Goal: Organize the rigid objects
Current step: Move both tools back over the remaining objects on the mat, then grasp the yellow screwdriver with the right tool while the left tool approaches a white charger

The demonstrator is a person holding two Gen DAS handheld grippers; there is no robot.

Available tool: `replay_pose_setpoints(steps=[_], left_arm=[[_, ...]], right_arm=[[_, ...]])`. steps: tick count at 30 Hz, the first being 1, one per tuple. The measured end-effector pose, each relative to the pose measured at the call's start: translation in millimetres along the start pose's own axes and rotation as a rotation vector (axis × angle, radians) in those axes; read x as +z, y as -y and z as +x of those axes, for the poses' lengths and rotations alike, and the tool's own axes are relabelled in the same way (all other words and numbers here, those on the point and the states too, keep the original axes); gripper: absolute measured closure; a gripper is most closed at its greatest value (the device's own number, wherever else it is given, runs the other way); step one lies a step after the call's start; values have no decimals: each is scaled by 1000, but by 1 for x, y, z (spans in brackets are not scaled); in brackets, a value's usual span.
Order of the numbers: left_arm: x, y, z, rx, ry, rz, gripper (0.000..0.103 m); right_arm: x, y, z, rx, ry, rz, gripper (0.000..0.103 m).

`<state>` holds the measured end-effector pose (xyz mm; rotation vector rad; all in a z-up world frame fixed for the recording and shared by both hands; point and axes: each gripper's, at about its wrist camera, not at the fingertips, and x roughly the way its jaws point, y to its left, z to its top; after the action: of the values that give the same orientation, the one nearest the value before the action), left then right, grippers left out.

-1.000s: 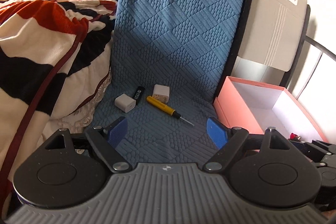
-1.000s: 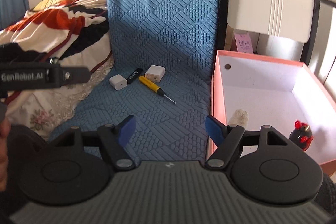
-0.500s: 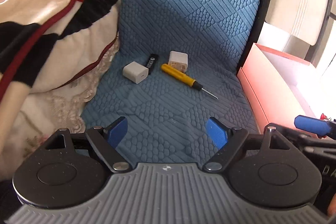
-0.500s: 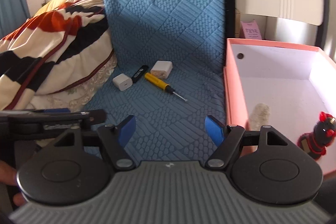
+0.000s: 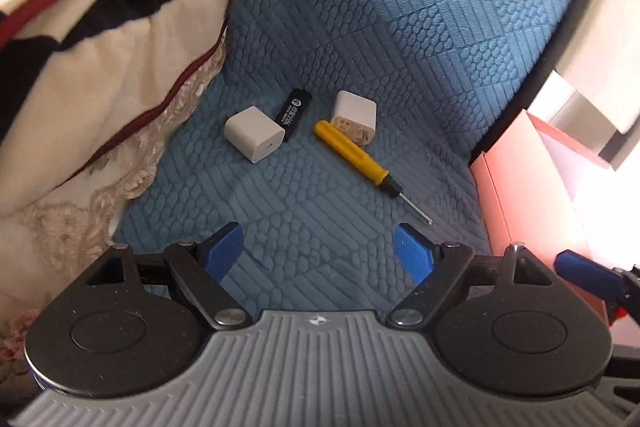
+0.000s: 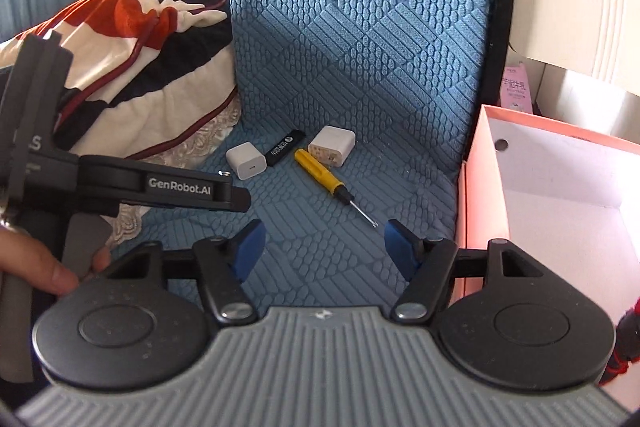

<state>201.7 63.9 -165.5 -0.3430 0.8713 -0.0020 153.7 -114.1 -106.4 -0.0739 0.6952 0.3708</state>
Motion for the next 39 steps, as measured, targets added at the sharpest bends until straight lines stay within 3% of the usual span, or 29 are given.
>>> replay_pose_setpoints(steps=[10,15,18,22,35,39], left_arm=[[30,-9,30,64,-2,-2,17],[42,-13,46,52,-16,-36,17],[43,-20,56,-1,-25,-85,16],[46,-23,67,34,-50,-95,16],[57,-44,96,45,-85,-229,16],[63,-48,106,44,-81,-276,17]], right_arm=[[22,3,48,39,-37,-58,37],[32,6,71,77,-57,-71,37],[36,9,86,79,-79,-75,37],[39,17,106,73,-132,-47,37],[37,35,168,61,-241,-36,42],[37,45,178,122,-254,69,42]])
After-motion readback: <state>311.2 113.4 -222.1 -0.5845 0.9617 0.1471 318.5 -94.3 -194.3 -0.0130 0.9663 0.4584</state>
